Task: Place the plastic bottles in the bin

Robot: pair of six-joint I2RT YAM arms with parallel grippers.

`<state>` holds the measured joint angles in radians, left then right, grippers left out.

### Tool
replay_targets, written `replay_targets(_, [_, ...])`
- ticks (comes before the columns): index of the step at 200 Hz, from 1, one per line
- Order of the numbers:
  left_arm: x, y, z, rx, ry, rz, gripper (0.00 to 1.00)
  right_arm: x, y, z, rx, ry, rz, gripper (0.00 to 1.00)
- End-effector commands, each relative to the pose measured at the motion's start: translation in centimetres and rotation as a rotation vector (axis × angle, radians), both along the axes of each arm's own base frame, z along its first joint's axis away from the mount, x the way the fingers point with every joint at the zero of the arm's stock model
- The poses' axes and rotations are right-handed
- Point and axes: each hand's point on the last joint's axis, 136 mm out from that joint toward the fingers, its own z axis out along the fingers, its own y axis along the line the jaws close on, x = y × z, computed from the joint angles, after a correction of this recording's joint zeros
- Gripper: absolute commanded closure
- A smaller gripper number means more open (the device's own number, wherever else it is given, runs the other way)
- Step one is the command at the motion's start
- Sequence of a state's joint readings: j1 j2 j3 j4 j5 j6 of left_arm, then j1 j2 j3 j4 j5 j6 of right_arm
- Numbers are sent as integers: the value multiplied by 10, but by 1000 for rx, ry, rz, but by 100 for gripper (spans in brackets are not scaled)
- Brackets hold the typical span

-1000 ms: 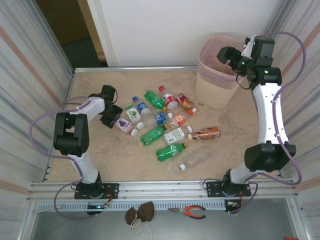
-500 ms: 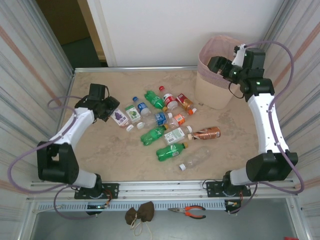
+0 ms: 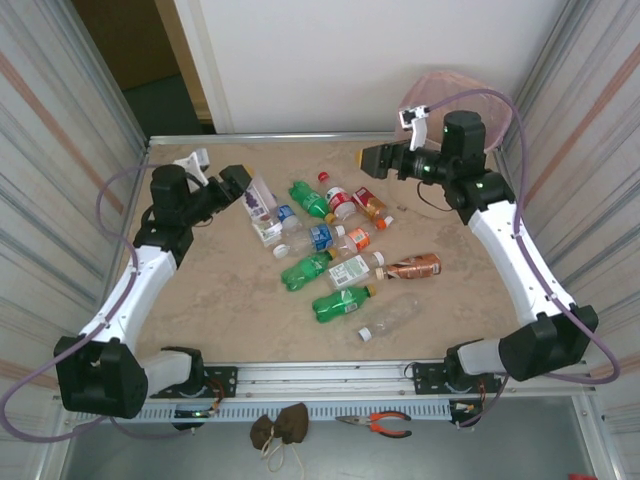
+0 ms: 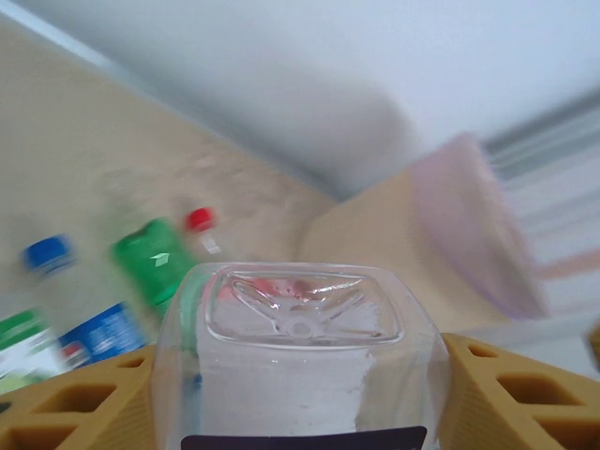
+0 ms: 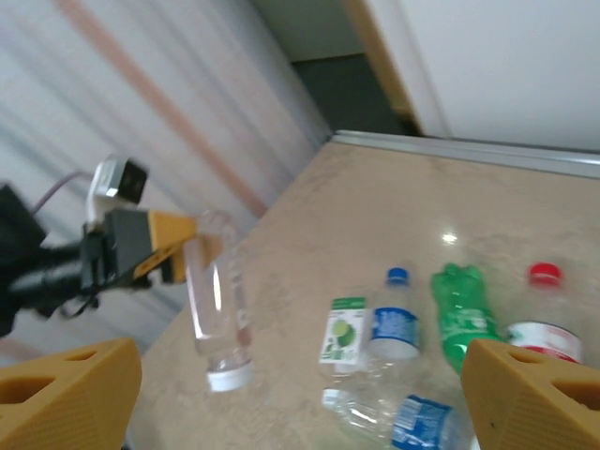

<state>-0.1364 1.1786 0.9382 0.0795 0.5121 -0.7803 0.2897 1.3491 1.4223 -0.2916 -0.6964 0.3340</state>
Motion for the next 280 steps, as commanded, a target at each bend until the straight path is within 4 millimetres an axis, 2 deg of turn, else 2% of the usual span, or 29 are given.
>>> replay_targets(1, [-23, -30, 74, -40, -333, -254, 57, -32, 16, 28, 19, -158, 152, 11])
replay_targets(29, [-54, -53, 118, -18, -550, -426, 59, -59, 32, 47, 54, -253, 272, 9])
replay_targets(63, [-103, -83, 157, 44, -779, -605, 59, -96, 53, 70, 89, -374, 406, 4])
replay_targets(89, [-139, -100, 179, 71, -919, -704, 61, -124, 66, 85, 113, -454, 500, 0])
replay_targets(109, [-165, -110, 194, 70, -1014, -763, 61, -145, 71, 94, 131, -510, 568, 1])
replay_targets(147, [-206, -125, 213, 67, -1132, -859, 61, -180, 80, 99, 138, -595, 669, 1])
replay_targets(169, [-216, -130, 217, 70, -1159, -881, 61, -194, 85, 97, 130, -625, 709, 1])
replay_targets(194, [-221, -131, 219, 64, -1174, -891, 61, -198, 89, 95, 117, -623, 712, 1])
replay_targets(252, [-220, -131, 220, 67, -1177, -871, 60, -197, 90, 93, 106, -604, 694, 23])
replay_targets(280, [-219, -131, 220, 67, -1173, -870, 60, -197, 89, 94, 106, -609, 687, 29])
